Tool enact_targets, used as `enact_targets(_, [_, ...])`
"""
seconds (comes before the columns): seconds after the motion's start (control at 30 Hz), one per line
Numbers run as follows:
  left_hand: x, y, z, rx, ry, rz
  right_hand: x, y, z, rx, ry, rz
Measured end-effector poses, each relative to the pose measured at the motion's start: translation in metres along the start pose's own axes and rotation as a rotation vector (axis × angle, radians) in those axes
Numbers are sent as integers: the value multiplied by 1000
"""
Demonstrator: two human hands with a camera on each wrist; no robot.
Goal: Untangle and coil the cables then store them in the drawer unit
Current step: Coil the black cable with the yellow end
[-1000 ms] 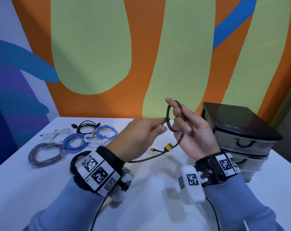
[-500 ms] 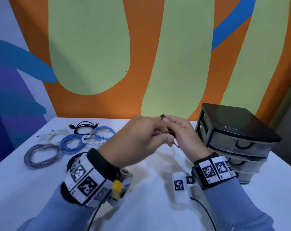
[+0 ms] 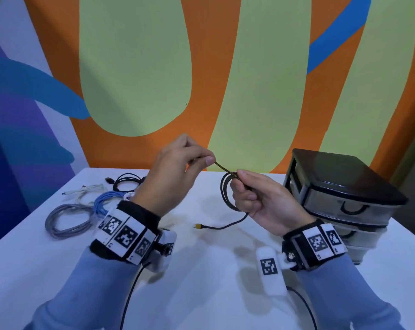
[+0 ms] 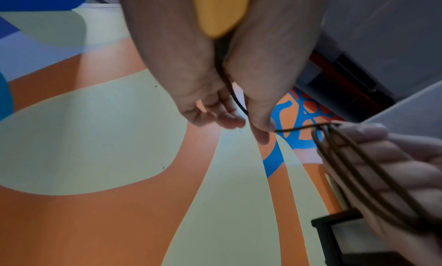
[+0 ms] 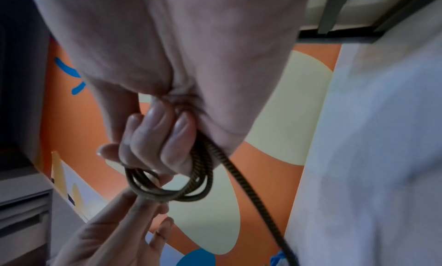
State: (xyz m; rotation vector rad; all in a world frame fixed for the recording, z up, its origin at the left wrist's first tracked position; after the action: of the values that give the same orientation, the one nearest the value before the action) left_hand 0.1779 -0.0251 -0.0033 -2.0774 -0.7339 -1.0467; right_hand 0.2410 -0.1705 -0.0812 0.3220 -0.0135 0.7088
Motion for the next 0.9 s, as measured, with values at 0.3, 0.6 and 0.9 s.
enact_targets(0.3, [-16,40,-13,122,59,141,1,12,2,323,38,70])
enact_targets(0.6, [-38,65,7,-499,-629,272,13,-15,3,150,-81,-185])
enact_targets(0.9, [-37,50,10,-353,-587,90,14,-32,5,-380,-274,-432])
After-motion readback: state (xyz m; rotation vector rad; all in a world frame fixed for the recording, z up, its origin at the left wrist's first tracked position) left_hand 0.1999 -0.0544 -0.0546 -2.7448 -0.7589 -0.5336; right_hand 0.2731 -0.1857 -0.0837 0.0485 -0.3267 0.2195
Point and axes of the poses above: each hand's wrist, its own x-axis towards the middle knuckle, its own y-axis out of the palm, z = x × y, the point moved 10 cm from there along x, towards the middle knuckle, and after that the axes turned 12 degrees about -z, right-handed, at the moved point
